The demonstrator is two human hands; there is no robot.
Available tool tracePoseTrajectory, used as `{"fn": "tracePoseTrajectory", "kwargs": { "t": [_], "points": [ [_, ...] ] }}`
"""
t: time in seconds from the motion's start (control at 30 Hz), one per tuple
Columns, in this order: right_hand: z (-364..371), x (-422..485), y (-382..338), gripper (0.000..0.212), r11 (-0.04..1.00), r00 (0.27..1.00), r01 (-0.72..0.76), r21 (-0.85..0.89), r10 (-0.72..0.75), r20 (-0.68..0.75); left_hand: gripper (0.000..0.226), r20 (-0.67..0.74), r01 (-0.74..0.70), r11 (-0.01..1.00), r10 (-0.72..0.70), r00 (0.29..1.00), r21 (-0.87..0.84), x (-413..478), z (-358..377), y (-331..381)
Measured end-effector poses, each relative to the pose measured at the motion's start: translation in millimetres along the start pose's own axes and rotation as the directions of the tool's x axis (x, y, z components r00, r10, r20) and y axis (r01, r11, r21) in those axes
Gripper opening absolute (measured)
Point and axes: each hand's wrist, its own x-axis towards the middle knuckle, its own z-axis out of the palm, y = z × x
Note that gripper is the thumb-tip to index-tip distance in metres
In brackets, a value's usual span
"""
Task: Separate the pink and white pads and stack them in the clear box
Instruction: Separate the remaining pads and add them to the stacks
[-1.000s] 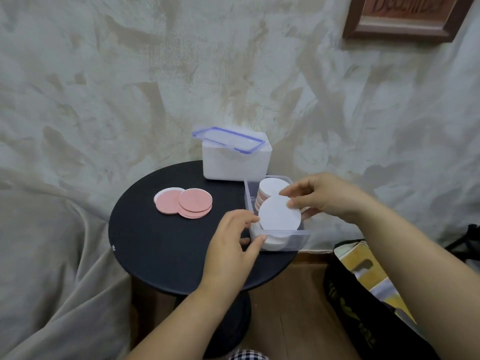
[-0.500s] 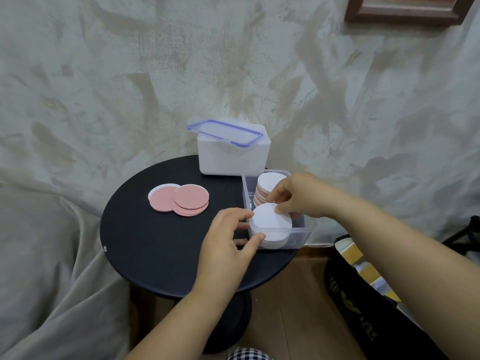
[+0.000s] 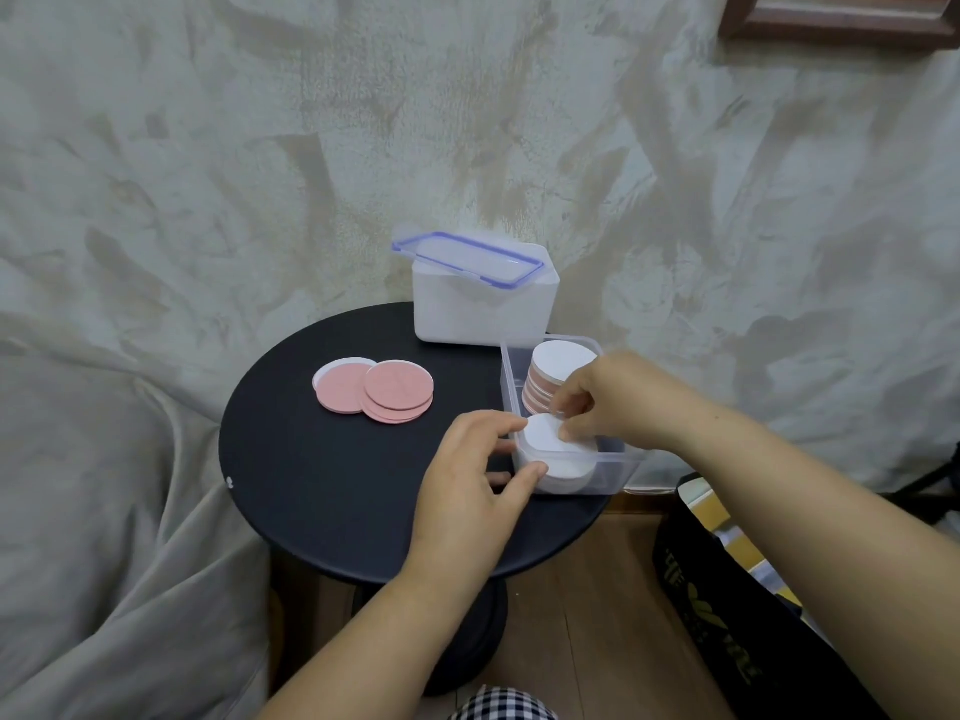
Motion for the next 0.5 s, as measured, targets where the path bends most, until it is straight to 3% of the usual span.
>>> {"fn": "tracePoseTrajectory", "kwargs": {
  "t": [0.37, 0.5],
  "points": [
    [-2, -6, -6, 0.025, 0.998, 0.999, 0.023, -0.059, -0.021, 0.037, 0.036, 0.020, 0.012, 1.000, -0.013, 1.000, 0.015, -1, -3, -1],
    [-9, -13, -10, 0.025, 0.996, 0.996, 0.051, -0.070, -0.056, -0.074, 0.036, 0.053, 0.022, 0.999, -0.024, 0.998, 0.030, 2, -17, -4]
  ]
}}
